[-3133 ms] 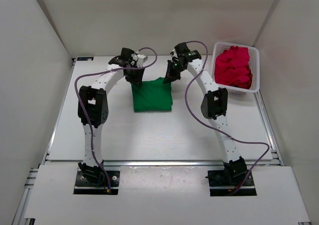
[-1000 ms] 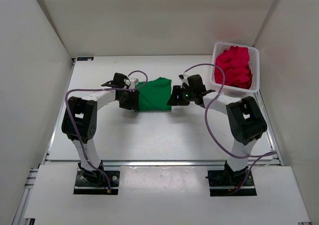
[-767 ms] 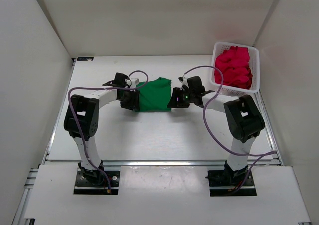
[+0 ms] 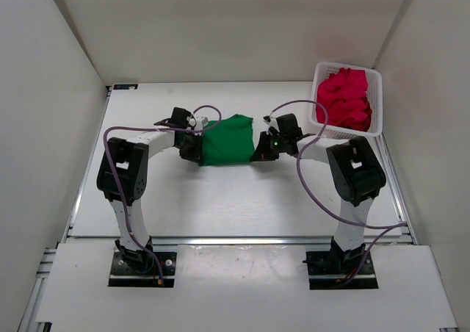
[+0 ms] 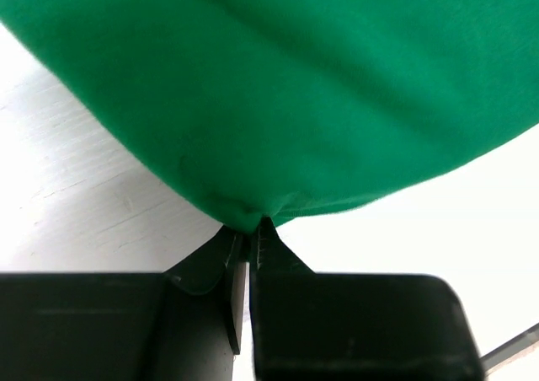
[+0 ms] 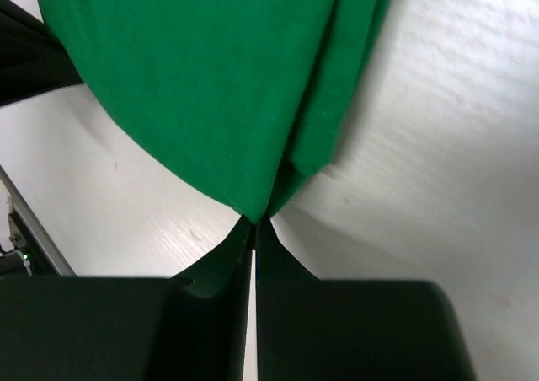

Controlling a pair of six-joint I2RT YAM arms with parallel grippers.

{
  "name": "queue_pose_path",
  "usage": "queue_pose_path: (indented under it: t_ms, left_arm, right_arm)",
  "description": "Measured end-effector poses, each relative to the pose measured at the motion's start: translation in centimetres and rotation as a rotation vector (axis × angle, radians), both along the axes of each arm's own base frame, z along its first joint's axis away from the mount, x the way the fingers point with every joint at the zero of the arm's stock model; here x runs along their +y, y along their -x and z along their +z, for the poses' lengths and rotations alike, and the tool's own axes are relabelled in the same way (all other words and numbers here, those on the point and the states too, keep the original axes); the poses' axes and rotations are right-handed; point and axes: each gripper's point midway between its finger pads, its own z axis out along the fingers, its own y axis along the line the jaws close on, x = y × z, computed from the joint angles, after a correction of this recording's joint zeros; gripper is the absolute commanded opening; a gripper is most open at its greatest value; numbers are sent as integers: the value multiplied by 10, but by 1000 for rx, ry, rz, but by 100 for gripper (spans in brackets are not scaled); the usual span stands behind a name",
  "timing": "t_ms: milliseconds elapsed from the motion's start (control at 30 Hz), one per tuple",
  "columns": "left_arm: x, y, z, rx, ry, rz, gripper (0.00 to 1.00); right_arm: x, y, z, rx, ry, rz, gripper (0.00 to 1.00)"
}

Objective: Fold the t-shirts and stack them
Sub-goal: Fold the long partially folded tshirt into a neat square, then put the neatly folded tshirt into the corner of the board with the left arm

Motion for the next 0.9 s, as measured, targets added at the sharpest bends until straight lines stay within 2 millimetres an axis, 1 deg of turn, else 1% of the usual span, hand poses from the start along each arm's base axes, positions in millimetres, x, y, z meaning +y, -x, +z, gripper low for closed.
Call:
queue_pose_path:
  t_ms: [133, 167, 200, 233, 267, 300, 333, 367, 400, 433, 467, 500, 533, 567, 600, 633, 667, 733, 800, 867, 900]
  left_arm:
    - [6, 4, 0, 2, -26, -33, 0]
    - [6, 7, 0, 7, -30, -44, 1]
    - [6, 9, 0, 13, -34, -54, 4]
    - [7, 11, -1, 20, -38, -64, 12]
    - [7, 14, 0, 26, -42, -72, 21]
    - [8, 17, 0, 35, -46, -80, 33]
    - [9, 20, 0, 46, -52, -88, 40]
    - [11, 22, 1, 57, -58, -93, 52]
    - [14, 26, 3, 70, -65, -97, 61]
    - [16, 28, 5, 80, -70, -99, 65]
    - [19, 30, 8, 85, -74, -100, 67]
    - [22, 30, 12, 87, -76, -99, 72]
    - [25, 31, 16, 87, -78, -96, 77]
    - [27, 29, 23, 77, -78, -93, 79]
    - [29, 26, 30, 62, -74, -86, 86]
    - [30, 22, 38, 40, -68, -76, 90]
    - [30, 17, 46, 15, -60, -67, 98]
    - [27, 4, 62, -36, -35, -46, 99]
    - [19, -10, 74, -79, 3, -34, 99]
    - [11, -22, 78, -95, 36, -17, 98]
    - [8, -29, 76, -92, 48, -4, 99]
  right_arm:
    - [-11, 9, 5, 7, -11, -8, 0]
    - [-12, 13, 7, 7, -16, -4, 1]
    - [-12, 16, 9, 6, -19, 1, 5]
    - [-11, 20, 11, 7, -24, 10, 8]
    - [-10, 22, 12, 6, -28, 21, 17]
    - [-8, 25, 14, 6, -31, 30, 24]
    - [-6, 28, 14, 10, -31, 36, 27]
    - [-6, 30, 14, 14, -28, 43, 32]
    - [-7, 33, 15, 20, -24, 49, 34]
    - [-8, 36, 15, 28, -18, 53, 36]
    - [-10, 37, 15, 35, -13, 52, 37]
    - [-13, 38, 15, 42, -8, 50, 37]
    - [-16, 39, 16, 51, -5, 46, 38]
    - [-19, 39, 19, 53, -5, 40, 37]
    - [-22, 39, 21, 53, -4, 32, 38]
    - [-25, 38, 24, 51, -3, 24, 38]
    - [-28, 36, 27, 44, 2, 14, 37]
    - [-32, 31, 33, 38, 19, -8, 34]
    - [-32, 20, 38, 28, 43, -28, 33]
    - [-28, 3, 42, 13, 58, -48, 33]
    - [-26, -7, 42, 4, 63, -59, 32]
